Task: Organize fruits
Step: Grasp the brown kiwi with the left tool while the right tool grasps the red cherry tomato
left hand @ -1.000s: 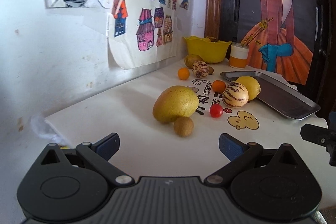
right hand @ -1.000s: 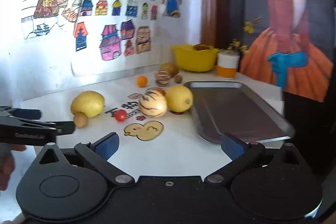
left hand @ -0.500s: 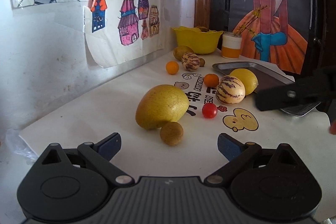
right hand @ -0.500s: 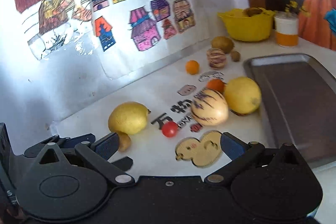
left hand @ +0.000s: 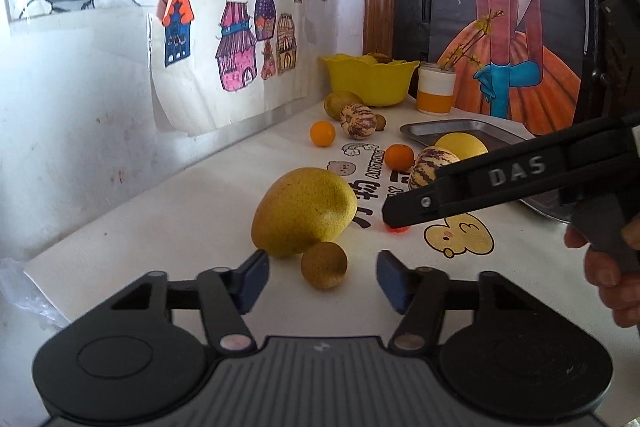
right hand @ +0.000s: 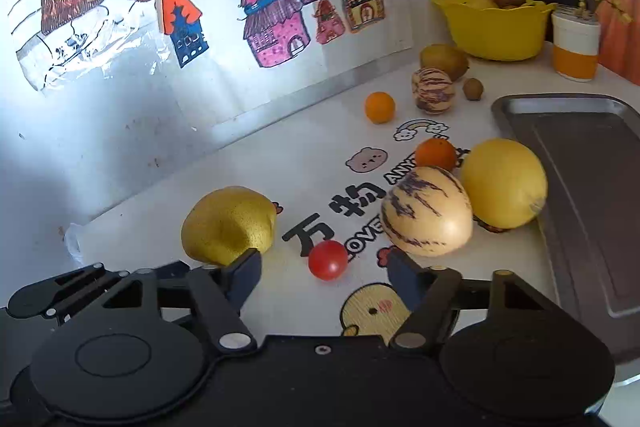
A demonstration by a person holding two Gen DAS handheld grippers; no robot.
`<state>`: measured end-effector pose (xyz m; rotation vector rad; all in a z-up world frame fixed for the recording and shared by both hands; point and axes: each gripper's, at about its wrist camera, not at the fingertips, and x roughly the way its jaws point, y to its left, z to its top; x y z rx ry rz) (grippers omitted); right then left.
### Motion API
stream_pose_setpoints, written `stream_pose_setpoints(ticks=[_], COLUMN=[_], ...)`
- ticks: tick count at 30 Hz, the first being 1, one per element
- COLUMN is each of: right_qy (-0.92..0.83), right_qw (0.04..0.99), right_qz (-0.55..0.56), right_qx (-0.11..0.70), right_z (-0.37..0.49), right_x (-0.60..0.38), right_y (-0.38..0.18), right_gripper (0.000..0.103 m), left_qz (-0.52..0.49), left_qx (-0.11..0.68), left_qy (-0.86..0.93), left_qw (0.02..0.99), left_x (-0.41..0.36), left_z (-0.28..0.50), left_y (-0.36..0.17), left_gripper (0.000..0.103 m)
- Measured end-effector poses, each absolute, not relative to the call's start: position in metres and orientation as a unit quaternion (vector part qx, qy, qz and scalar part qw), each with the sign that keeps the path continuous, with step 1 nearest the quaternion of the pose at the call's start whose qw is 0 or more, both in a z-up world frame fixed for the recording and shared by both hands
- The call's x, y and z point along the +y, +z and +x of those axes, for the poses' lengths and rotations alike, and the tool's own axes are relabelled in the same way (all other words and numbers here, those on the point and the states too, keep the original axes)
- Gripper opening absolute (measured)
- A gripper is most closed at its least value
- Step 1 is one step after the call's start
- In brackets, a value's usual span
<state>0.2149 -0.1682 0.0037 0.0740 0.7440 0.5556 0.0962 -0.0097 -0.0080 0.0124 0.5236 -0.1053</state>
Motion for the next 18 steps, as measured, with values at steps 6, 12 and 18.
stream_pose_setpoints(ticks=[6, 12, 18], right_qy=[0.265, 0.266, 0.268], right_qw=[0.892, 0.898, 0.901], right_qz=[0.018, -0.01, -0.017], right_qx=[0.365, 0.351, 0.34], right_z=[0.223, 0.221, 0.216], right_x=[-0.159, -0.152, -0.153], right_y=[-0.002, -0.004, -0.006], right_gripper=[0.05, 0.038, 0.025], left_qz=[0.003, 0.005, 0.008], left_qx=[0.272, 0.276, 0.279], left_qy=[-0.047, -0.042, -0.038], left_qw=[0.961, 0.96, 0.96], left_x=[-0.01, -0.011, -0.013], left_z=[0.103, 0.107, 0.107], left_y=[-0.011, -0.011, -0.01], left_gripper=[0.047, 0.036, 0.029])
